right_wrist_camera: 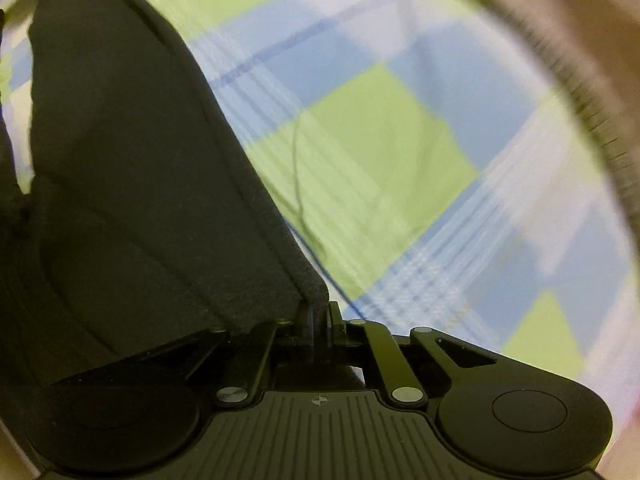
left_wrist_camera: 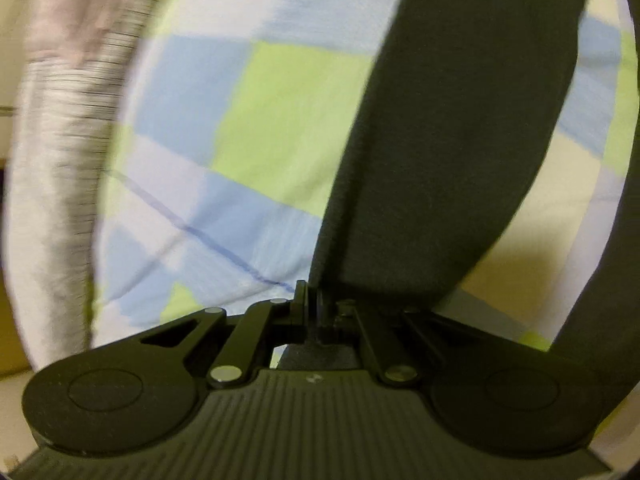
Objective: Fold clothes
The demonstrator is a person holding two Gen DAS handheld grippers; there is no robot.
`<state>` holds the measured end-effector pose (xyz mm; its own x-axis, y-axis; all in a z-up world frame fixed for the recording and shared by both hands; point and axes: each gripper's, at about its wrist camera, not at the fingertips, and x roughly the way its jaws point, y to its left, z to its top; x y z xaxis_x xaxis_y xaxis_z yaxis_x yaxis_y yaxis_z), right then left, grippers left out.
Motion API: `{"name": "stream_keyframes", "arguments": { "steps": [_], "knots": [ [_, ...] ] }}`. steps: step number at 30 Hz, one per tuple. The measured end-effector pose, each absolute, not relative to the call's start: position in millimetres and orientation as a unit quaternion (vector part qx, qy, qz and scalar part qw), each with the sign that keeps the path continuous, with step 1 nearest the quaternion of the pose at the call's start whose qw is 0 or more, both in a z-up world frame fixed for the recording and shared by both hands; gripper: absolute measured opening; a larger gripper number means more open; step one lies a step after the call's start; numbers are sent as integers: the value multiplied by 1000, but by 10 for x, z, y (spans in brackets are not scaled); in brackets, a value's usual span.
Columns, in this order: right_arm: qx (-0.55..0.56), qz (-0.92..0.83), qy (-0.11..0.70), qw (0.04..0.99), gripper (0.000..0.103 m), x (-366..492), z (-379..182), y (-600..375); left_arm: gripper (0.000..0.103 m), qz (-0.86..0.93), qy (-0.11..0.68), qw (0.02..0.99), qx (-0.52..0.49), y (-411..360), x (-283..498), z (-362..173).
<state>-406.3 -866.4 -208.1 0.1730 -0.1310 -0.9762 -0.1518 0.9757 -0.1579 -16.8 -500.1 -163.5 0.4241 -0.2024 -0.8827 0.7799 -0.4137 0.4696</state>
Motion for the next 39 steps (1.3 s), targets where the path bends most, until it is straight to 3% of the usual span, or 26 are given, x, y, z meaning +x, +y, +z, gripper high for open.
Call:
{"name": "stream_keyframes", "arguments": {
  "steps": [8,11,19,26,31,39],
  "knots": [
    [-198,-71,540,815,3,-5265,-1201,-7497,1,-477,144,581,644,-3917,-1123,-691],
    [-200,-80,536,817,3,-5745,-1165,-6971,1,-468,173,574,649,-3435,-1425,-833],
    [-165,-72,614,768,3,-6341,-2056,-6017,1,-490,189,511,680,-2546,-1924,-1645],
    [-196,-120,596,770,3,-6334,-1912,-5929,1,-487,123,538,677,-2349,-1955,-1524],
    [-195,-135,590,772,3,-6441,-1764,-5883,1,-477,145,535,682,-2215,-1950,-1679],
    [-179,-102,625,753,3,-6516,-2347,-5896,1,-457,147,496,723,-2214,-2080,-2118]
  ]
}}
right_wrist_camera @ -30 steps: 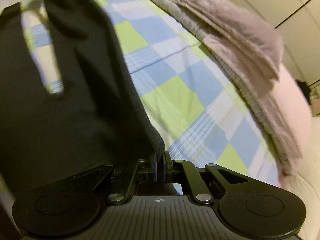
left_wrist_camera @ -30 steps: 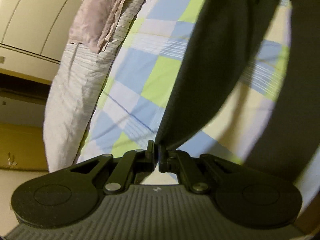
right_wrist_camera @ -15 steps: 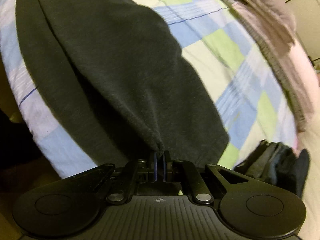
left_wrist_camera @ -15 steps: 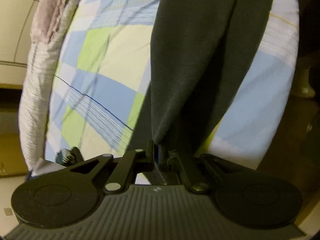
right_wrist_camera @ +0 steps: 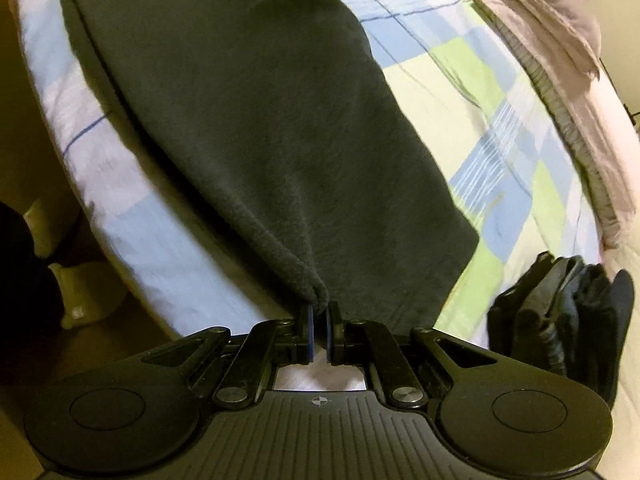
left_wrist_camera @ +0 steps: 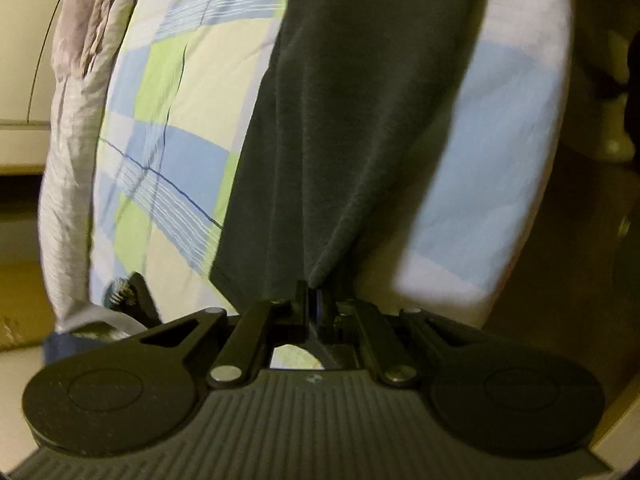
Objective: Fold clothes
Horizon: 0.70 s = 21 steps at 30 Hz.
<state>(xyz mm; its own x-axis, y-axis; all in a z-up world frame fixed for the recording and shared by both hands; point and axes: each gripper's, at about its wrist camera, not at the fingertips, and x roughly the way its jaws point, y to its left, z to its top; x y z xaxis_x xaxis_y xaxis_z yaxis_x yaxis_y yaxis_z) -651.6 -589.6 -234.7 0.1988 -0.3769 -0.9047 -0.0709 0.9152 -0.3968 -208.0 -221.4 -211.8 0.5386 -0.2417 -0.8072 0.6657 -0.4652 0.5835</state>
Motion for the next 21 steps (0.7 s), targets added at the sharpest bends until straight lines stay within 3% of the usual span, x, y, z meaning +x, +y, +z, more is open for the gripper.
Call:
{"name": "stream_keyframes", "arguments": {
  "steps": [5,7,9,11,12,17,21],
  "knots": [
    [-157,-89,644,743,4,-6495,-2335,-5977,2,-443,145,494,733,-2274,-2101,-2047],
    [-148,-97,650,739,9,-6544,-2267,-5903,2,-439,145,496,735,-2311,-2111,-1977],
    [-143,-101,654,736,48,-6530,-2229,-5849,4,-435,145,495,738,-2314,-2146,-1927],
    [-134,-102,644,746,60,-6517,-2134,-5781,9,-426,154,494,742,-2303,-2169,-1880],
    [-127,-100,640,751,60,-6490,-2070,-5759,14,-420,161,496,743,-2274,-2174,-1839],
    [-115,-78,619,773,60,-6211,-1794,-5588,18,-389,217,539,715,-2047,-2037,-1531],
    [-100,-67,595,795,60,-5837,-1637,-5382,24,-380,291,609,633,-1976,-1655,-1309]
  ]
}}
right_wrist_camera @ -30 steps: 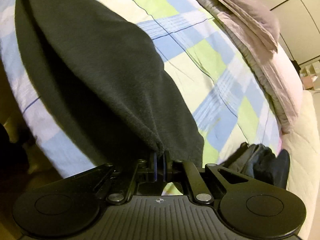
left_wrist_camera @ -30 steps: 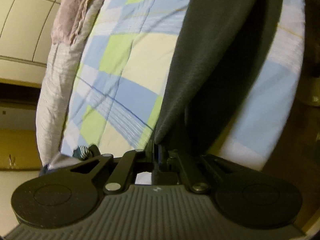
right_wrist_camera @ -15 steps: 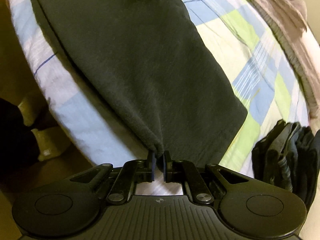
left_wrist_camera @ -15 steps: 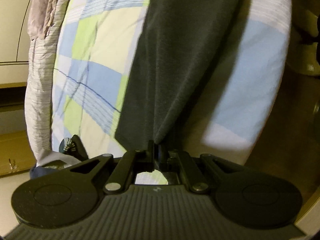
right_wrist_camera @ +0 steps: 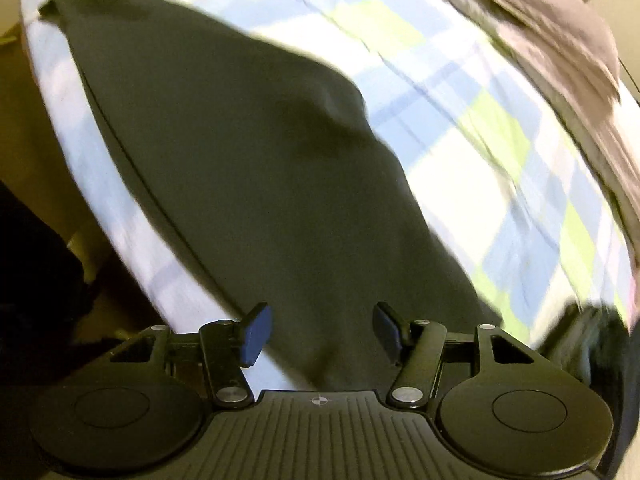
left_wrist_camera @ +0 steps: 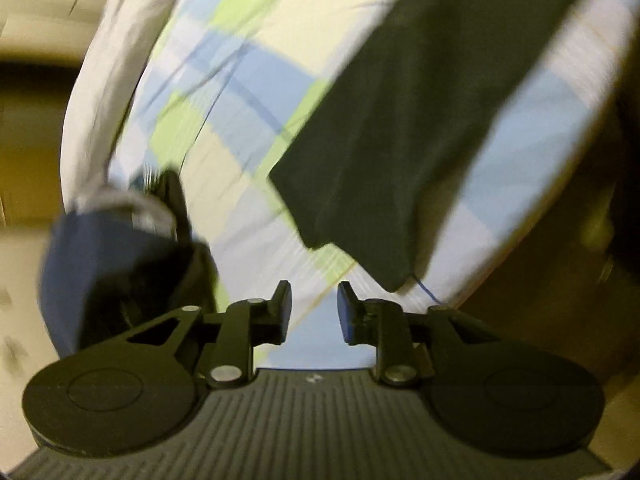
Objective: Fold clothes
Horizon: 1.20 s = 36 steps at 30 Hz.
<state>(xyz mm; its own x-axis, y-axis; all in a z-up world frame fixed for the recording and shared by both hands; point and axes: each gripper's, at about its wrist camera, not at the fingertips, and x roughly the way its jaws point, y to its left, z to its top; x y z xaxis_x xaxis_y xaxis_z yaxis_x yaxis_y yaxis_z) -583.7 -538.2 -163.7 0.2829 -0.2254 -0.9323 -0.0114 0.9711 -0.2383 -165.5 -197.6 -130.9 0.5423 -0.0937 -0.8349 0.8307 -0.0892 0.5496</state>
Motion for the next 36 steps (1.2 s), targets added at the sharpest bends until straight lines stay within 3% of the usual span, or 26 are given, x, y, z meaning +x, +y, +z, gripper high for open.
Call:
{"name": "stream_keyframes", "arguments": {
  "steps": [6,12,14,17,28,36],
  "knots": [
    [-105,-47,574,811,60,-5130,-1575,-4785,27,-458,332,618,547,-2116,-1038,-1482],
    [-102,-84,595,793,60,-4406,-1577,-4083,28,-576,382,515,507,-2289,-540,-1995],
    [-89,-94,601,788,60,-4181,-1592,-3853,10,-600,365,503,503,-2254,-450,-1957],
    [-68,-95,614,781,60,-3835,-1596,-3536,7,-618,313,526,494,-2202,-286,-1656],
    [-38,-69,605,792,60,-3157,-1538,-2916,22,-586,293,569,496,-2120,100,-1684],
    [74,-119,600,788,60,-3184,-1773,-3032,29,-641,308,531,461,-2010,-365,-1764]
  ]
}}
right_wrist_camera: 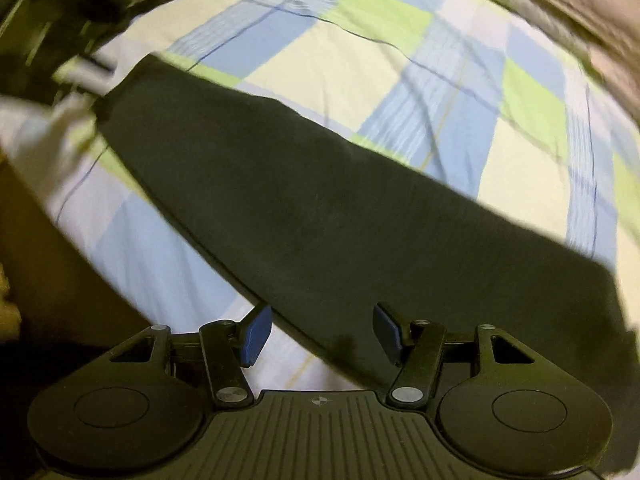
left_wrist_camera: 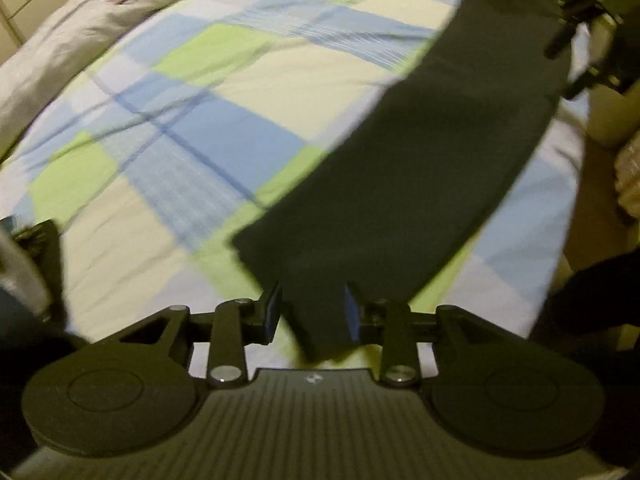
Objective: Fold clothes
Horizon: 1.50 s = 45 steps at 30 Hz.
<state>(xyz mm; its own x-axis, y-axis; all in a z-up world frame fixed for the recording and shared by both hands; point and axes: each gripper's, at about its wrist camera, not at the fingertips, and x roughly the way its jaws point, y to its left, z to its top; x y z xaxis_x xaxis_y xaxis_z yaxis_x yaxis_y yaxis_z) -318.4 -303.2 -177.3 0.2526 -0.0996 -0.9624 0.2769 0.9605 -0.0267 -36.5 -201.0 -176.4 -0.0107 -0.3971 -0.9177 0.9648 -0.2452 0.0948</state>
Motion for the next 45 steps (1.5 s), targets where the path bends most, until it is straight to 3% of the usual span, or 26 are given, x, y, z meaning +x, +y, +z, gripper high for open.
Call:
{"name": "stream_keyframes", "arguments": {
  "steps": [8,16,26,37,39,45],
  "knots": [
    [250,-200,572,755,60,-3385,-2065,-3380,29,-632,315,497,504,-2025,-403,-1830],
    [293,-310,524,737,60,-4144,-1783,-3755,29,-661,280,479,506,-2397,-701,-1506],
    [383,-499,383,677,60,-5927,-1482,-4819,33,-728,216,416,500,-3397,-2119,-1406],
    [456,-536,276,655,59,-7461,-1869,-6552,37,-736,226,369,521,-4406,-3794,-1599],
    [456,-520,287,662,6,-7482,-1951,-6667,37,-734,222,360,531,-4527,-4006,-1600],
    [457,-492,296,680,6,-7594,-2098,-6745,39,-727,211,354,549,-4761,-4223,-1532]
  ]
}}
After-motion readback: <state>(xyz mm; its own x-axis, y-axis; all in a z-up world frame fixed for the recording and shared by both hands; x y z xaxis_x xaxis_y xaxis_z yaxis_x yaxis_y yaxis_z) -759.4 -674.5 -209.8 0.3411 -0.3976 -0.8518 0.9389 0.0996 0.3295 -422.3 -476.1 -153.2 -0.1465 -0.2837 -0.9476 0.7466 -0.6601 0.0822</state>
